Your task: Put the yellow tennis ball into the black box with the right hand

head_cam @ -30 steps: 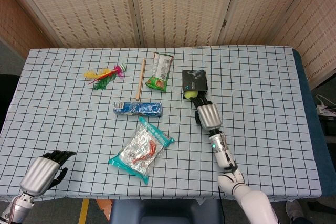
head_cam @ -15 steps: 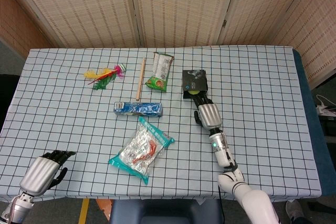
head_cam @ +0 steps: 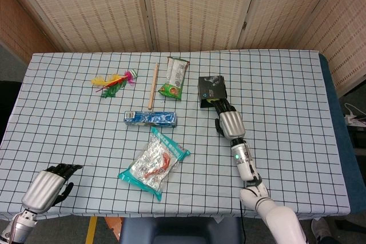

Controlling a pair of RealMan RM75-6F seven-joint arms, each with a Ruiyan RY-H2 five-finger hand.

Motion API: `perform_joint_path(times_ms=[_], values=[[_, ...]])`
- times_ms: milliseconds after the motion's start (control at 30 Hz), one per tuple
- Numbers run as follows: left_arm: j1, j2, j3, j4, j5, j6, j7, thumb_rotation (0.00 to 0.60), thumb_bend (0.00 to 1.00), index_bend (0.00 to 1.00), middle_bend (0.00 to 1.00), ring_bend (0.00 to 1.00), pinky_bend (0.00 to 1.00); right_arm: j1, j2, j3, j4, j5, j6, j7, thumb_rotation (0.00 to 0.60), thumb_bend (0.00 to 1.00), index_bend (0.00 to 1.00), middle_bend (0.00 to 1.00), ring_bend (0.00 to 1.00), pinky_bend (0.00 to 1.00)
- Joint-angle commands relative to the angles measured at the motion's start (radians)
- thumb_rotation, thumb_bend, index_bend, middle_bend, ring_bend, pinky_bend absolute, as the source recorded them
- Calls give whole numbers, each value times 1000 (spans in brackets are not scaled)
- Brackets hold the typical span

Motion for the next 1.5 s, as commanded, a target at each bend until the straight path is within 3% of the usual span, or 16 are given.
perform_joint_path(times_ms=[33,367,500,633,767,867,967,1333,1500], values=[[0,0,1,-1,0,-1,1,600,500,263,342,326,533,-10,10,-7,-14,-6,12,2,600,549,132,142,16,261],[0,1,2,-2,5,3,0,600,501,263,342,327,533,-63,52,-46,-82,-39,69,-2,600,550,132,142,16,261],[2,2,2,1,10,13,-4,600,501,263,342,326,533,-118,113,-88,-171,-81,162,-20,600,551,135,142,16,261],[5,3,5,2,20,22,-1,600,501,263,342,326,532,-202,254,-139,-361,-137,306,-105,600,551,190,142,41,264],[11,5,5,-2,24,35,2,600,500,263,342,327,533,-303,470,-178,-650,-171,433,-252,600,534,269,172,92,303],[15,3,6,-4,27,39,10,600,500,263,342,327,533,-365,588,-186,-799,-175,501,-308,600,308,304,206,125,344],[15,2,9,-6,32,36,21,600,500,264,342,327,533,-415,673,-199,-884,-171,529,-304,600,290,308,209,127,346],[19,0,2,-10,20,37,35,600,501,263,342,326,533,-517,749,-200,-911,-139,551,-316,600,243,286,209,127,341],[21,2,-5,-10,7,38,30,600,500,264,342,326,533,-542,782,-198,-986,-88,491,-427,600,155,181,199,60,237]])
